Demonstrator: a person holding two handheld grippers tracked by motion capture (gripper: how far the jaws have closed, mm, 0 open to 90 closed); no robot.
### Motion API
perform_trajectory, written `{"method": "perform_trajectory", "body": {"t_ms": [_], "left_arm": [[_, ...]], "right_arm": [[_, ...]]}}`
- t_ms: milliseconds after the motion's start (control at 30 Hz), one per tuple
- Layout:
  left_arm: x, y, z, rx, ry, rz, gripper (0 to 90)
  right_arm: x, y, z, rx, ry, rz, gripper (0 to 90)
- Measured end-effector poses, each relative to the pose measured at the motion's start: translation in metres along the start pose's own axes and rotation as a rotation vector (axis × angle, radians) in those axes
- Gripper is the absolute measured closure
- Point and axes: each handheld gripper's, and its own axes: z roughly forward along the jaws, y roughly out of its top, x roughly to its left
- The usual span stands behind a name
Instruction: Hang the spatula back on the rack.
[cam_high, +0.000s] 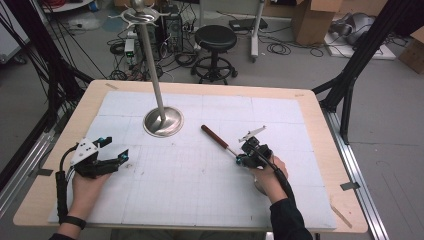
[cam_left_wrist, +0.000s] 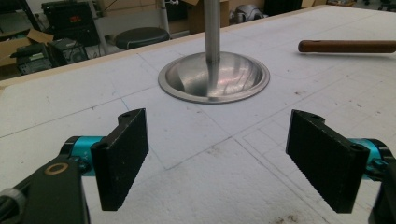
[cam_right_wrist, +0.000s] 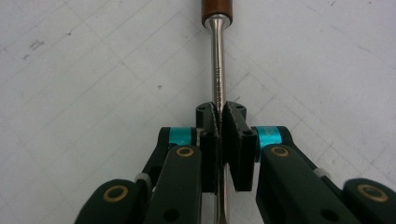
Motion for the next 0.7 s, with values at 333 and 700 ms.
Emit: {"method": "perform_trajectory", "body": {"t_ms": [333,700], "left_arm": [[0.000,0.000,0.000,0.001,-0.001,-0.003,21.7],[0.000,0.000,0.000,0.000,0.000,-0.002,21.7]], "right_arm": [[-0.002,-0.001,-0.014,-0.136,0.035,-0.002,85.0],[0.003,0.001,-0.032,-0.266,0.054,-0.029,85.0]]}}
